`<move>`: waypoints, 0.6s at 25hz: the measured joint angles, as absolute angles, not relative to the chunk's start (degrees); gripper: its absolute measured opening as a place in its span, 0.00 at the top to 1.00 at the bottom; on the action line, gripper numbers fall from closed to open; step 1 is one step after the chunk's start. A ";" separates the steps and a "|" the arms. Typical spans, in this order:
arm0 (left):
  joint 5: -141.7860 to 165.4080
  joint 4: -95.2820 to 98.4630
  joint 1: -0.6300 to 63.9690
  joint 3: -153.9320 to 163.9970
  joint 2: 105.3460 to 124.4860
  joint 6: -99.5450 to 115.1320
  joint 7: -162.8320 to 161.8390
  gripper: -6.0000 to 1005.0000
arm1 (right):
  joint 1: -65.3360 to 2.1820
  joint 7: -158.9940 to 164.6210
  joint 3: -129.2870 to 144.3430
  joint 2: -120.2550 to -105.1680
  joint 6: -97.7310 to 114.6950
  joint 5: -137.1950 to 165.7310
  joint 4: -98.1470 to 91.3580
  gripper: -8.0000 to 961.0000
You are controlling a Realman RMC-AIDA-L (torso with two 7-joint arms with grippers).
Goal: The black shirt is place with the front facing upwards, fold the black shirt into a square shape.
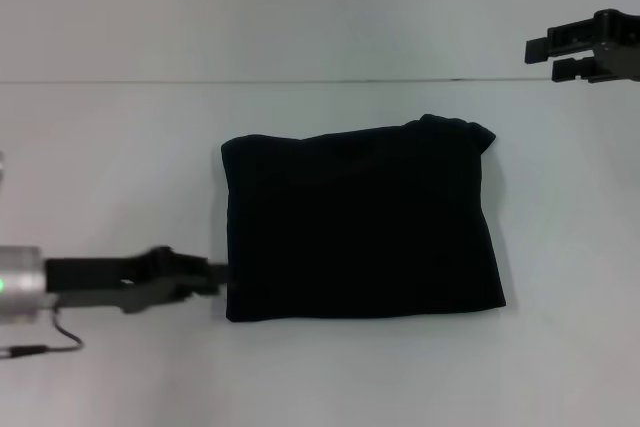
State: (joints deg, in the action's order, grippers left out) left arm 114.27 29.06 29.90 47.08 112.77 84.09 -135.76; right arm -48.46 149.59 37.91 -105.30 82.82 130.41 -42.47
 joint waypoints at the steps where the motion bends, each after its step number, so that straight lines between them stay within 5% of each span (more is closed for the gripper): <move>1: 114.15 29.82 29.44 45.37 112.37 85.34 -135.63 0.87 | -48.42 149.51 37.79 -105.30 82.80 130.40 -42.46 0.33; 9: 113.72 31.89 28.30 27.09 111.88 98.45 -119.14 0.63 | -47.31 138.89 36.28 -106.69 82.75 126.85 -40.18 0.33; 15: 114.46 32.20 28.94 28.13 111.85 98.01 -108.13 0.38 | -44.42 122.18 36.72 -111.02 79.10 123.88 -37.31 0.33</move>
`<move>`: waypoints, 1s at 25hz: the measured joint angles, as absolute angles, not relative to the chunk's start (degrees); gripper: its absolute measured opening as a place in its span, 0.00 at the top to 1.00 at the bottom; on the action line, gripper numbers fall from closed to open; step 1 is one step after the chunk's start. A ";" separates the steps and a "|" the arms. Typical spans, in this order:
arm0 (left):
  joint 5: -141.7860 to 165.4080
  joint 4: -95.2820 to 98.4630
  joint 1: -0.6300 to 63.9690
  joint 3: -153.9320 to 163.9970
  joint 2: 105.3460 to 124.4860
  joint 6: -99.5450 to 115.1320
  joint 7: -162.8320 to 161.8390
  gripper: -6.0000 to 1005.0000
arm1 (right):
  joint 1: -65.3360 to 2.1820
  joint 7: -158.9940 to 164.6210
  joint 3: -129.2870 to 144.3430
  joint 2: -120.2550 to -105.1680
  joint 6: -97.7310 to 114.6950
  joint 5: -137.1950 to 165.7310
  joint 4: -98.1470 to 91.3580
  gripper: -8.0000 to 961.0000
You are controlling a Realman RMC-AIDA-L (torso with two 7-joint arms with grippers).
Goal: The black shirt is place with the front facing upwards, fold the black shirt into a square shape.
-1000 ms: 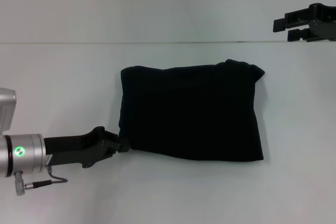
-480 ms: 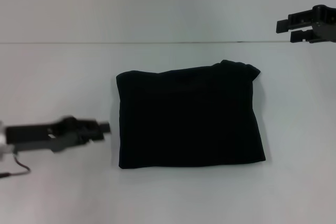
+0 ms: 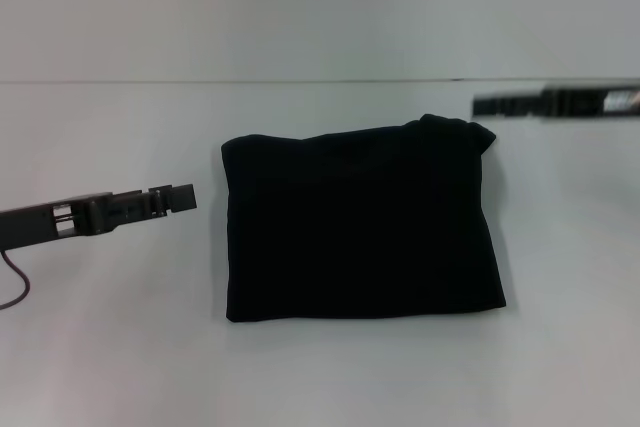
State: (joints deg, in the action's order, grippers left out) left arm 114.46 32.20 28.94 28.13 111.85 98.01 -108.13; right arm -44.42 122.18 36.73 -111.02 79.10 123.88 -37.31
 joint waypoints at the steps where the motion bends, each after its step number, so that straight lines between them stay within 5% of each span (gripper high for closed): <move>1: 114.49 32.23 29.16 28.54 111.78 97.03 -106.21 0.34 | -43.47 117.56 36.93 -112.41 78.69 124.03 -37.65 0.33; 5: 114.52 32.51 29.65 30.13 111.82 95.37 -99.70 0.19 | -39.31 102.37 36.37 -117.11 77.76 123.09 -38.55 0.22; 8: 114.53 33.24 30.02 32.08 112.35 94.72 -96.21 0.08 | -37.00 97.53 36.18 -118.93 76.80 121.85 -38.64 0.11; 17: 114.53 35.64 34.02 40.06 115.22 86.71 -93.81 0.06 | -35.86 92.96 36.52 -119.39 79.29 119.24 -37.47 0.11; 25: 114.29 35.82 35.71 40.21 115.61 84.64 -94.64 0.06 | -36.25 90.03 37.06 -119.51 79.56 119.30 -36.36 0.11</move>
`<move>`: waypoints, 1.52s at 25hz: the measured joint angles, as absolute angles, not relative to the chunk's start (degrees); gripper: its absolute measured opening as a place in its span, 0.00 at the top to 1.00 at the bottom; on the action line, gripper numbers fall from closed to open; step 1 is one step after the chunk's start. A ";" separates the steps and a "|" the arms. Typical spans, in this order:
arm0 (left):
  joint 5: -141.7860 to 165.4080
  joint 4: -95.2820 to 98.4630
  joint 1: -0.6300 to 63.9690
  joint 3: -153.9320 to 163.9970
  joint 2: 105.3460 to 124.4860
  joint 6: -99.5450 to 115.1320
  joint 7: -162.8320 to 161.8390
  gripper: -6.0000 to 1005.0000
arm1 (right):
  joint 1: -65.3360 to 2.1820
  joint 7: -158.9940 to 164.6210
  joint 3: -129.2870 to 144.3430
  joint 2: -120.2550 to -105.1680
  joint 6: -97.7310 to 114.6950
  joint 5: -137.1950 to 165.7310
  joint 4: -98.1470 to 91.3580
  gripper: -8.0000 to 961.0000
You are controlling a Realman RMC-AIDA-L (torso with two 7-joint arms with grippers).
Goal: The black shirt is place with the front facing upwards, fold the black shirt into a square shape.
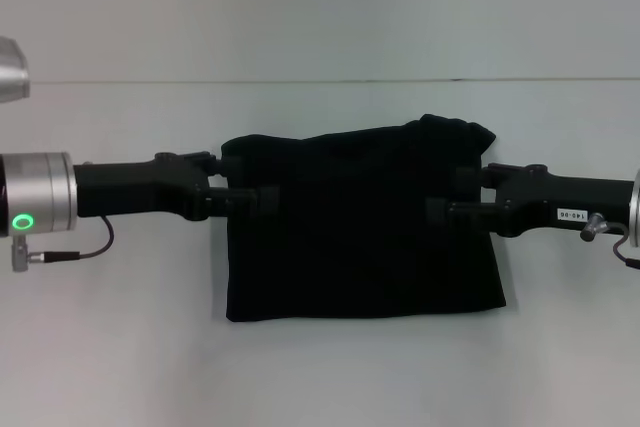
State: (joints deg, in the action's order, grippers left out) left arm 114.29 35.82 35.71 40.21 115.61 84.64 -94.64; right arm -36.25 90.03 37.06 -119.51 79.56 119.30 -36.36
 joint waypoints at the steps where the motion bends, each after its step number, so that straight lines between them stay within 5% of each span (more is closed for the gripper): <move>1: 114.20 35.83 35.83 40.20 115.65 84.41 -94.92 0.06 | -36.25 90.01 37.11 -119.49 79.73 119.32 -36.35 0.11; 38: 116.61 43.17 34.76 45.37 119.32 81.79 -97.32 0.06 | -36.28 87.01 36.23 -119.53 78.51 118.33 -34.93 0.11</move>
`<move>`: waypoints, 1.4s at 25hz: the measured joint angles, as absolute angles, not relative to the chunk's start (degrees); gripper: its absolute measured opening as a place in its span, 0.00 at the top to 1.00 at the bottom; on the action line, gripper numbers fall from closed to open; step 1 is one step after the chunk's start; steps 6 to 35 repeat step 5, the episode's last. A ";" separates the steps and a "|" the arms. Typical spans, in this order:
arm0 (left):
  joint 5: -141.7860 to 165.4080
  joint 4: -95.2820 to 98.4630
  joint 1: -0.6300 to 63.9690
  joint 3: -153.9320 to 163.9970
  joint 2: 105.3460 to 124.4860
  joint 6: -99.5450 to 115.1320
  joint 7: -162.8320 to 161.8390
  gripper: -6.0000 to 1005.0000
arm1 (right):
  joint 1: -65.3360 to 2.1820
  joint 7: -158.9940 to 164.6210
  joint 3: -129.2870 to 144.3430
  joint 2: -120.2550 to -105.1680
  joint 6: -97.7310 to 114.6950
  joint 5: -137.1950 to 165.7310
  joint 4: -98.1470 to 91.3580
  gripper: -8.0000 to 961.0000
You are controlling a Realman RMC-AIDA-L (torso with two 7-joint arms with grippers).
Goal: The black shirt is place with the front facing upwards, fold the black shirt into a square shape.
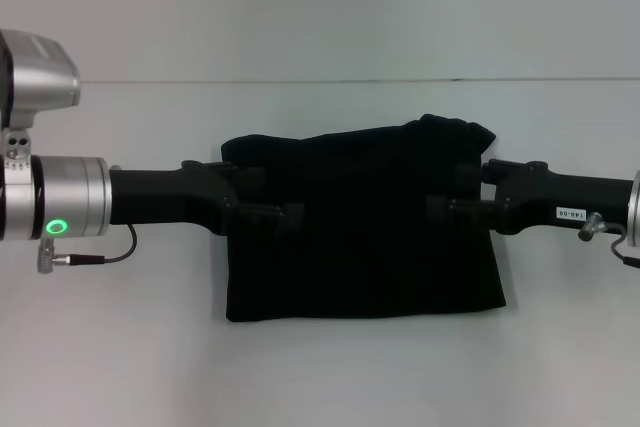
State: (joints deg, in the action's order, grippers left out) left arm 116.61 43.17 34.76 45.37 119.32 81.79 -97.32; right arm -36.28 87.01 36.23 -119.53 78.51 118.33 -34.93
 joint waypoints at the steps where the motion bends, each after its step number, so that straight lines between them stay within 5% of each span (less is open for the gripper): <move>1: 116.63 43.12 34.75 45.37 119.34 81.58 -97.35 0.06 | -36.25 87.02 36.23 -119.53 78.52 118.07 -34.90 0.11; 35: 116.63 43.07 34.73 45.37 119.36 81.13 -97.56 0.06 | -35.97 87.02 36.56 -119.42 78.87 117.93 -34.89 0.11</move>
